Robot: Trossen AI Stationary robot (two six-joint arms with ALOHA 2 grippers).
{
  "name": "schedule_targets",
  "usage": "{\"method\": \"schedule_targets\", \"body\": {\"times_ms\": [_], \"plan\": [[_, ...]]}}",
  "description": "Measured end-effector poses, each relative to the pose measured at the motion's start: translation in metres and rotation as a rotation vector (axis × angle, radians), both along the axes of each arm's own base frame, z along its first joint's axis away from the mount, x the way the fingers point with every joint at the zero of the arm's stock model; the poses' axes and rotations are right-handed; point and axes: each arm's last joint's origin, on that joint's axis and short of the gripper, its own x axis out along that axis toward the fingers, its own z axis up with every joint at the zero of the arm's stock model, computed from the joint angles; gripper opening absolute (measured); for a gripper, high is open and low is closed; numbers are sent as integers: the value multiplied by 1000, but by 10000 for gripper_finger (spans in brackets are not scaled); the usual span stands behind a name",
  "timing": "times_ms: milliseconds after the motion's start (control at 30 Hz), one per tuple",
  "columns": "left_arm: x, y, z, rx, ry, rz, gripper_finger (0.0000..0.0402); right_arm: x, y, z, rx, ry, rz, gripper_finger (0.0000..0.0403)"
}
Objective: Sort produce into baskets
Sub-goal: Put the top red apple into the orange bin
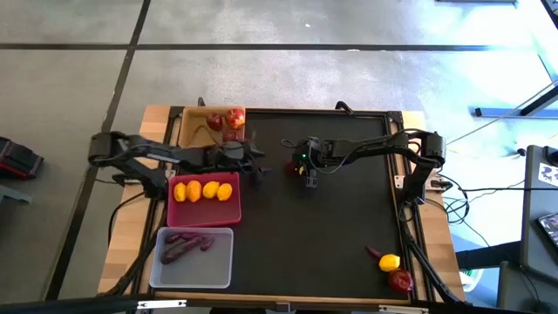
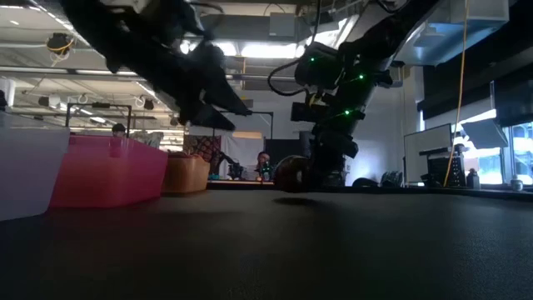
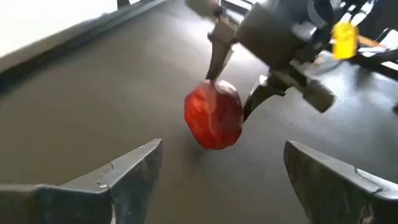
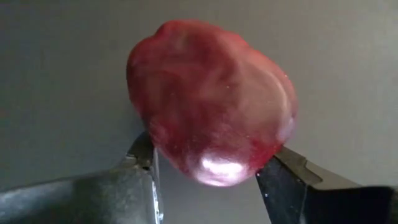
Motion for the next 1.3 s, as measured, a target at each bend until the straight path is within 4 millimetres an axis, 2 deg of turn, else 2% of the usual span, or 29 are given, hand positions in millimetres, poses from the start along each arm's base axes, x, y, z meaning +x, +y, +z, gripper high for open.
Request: {"method": "schedule_targets", "body": {"times_ms": [200, 400, 800, 900, 1067, 1167, 1300], "plan": [[32, 6, -21, -32, 73, 12, 327, 5, 2, 3, 5, -58, -14, 162], [50, 11, -24, -29, 80, 17, 327, 13, 12, 10, -16, -98, 13, 163], [53, 9, -25, -17, 95, -23, 323, 29, 29, 30, -79, -153, 64, 163], [53, 9, -25, -14, 97, -25, 297, 30, 29, 32, -83, -157, 65, 163], [52, 8, -25, 10, 116, -46, 228, 29, 29, 33, -86, -155, 37, 163], [52, 5, -22, 31, 112, -70, 225, 25, 29, 36, -68, -128, 27, 163], [49, -5, -10, 72, 100, -124, 225, 9, 32, 51, -34, -66, -15, 163]]}}
